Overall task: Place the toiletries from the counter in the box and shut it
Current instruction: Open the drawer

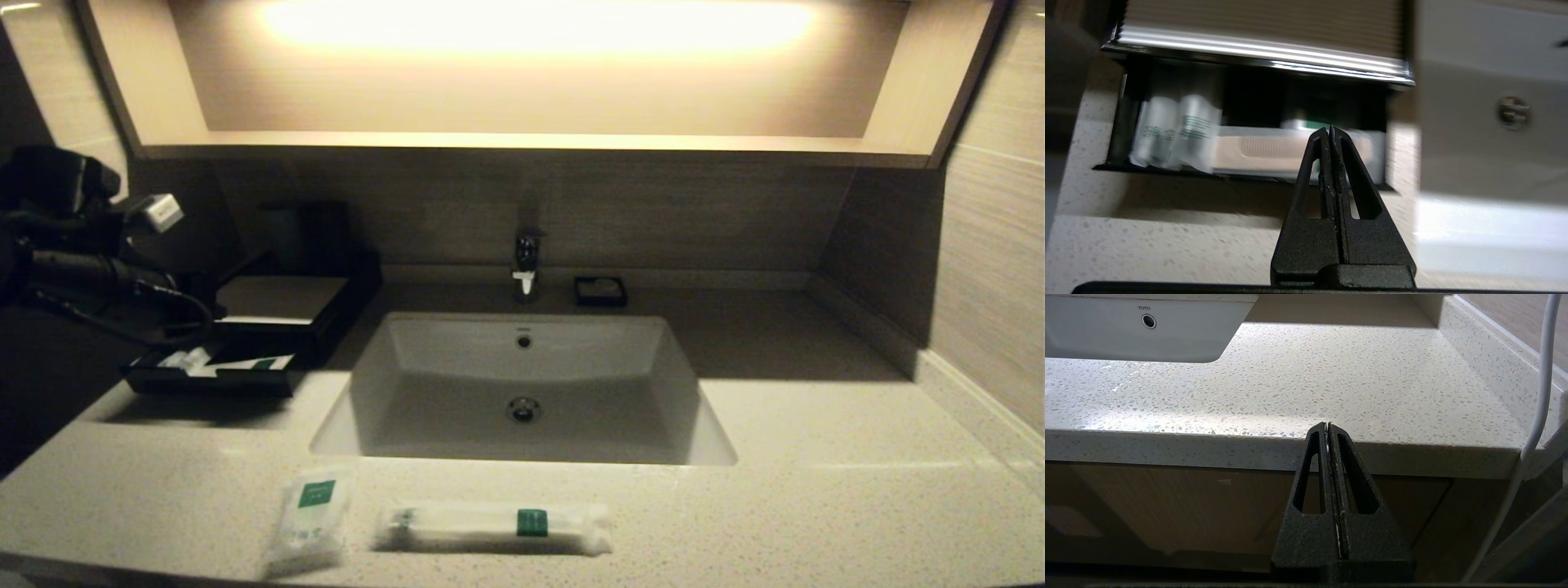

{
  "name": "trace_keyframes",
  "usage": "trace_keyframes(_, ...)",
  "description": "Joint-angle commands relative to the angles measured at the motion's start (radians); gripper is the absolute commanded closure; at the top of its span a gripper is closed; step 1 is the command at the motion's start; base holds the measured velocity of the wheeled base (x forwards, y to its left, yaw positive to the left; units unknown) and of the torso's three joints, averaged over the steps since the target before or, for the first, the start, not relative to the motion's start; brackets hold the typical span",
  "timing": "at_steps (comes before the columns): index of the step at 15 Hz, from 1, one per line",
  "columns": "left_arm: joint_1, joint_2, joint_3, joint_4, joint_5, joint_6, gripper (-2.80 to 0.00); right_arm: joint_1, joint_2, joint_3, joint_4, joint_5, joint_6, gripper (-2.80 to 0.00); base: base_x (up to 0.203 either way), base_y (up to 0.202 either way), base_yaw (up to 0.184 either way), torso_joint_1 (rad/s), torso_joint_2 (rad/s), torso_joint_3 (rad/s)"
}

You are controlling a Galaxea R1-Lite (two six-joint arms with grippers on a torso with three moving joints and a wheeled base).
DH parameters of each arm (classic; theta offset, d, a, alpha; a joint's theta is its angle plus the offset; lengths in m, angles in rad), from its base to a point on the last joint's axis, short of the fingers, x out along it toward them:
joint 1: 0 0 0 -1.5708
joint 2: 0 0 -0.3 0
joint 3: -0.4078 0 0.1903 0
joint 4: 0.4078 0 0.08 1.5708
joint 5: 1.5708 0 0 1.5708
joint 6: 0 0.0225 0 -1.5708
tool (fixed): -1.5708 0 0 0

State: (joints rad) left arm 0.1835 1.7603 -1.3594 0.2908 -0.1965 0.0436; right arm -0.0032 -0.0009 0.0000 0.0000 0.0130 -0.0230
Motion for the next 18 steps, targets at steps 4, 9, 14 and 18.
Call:
trace_keyframes(4,0.020,0.123,-0.115,0.054,0.050,-0.012,0.00,0.000,0.001,0.002,0.000,0.001,0.000,0.00,0.000,0.000,0.000,0.000,0.00,0.000)
trace_keyframes(9,0.021,0.127,-0.139,0.113,0.080,-0.013,0.00,0.000,0.001,0.002,0.000,0.001,0.000,0.00,0.000,0.000,0.000,0.000,0.00,0.000)
trace_keyframes(14,0.021,0.137,-0.179,0.200,0.079,-0.013,0.00,0.000,0.000,0.002,0.000,0.001,0.000,0.00,0.000,0.000,0.000,0.000,0.00,0.000)
trace_keyframes(18,0.019,0.159,-0.181,0.203,0.074,-0.014,0.00,0.000,0.001,0.002,0.000,0.001,0.000,0.00,0.000,0.000,0.000,0.000,0.00,0.000)
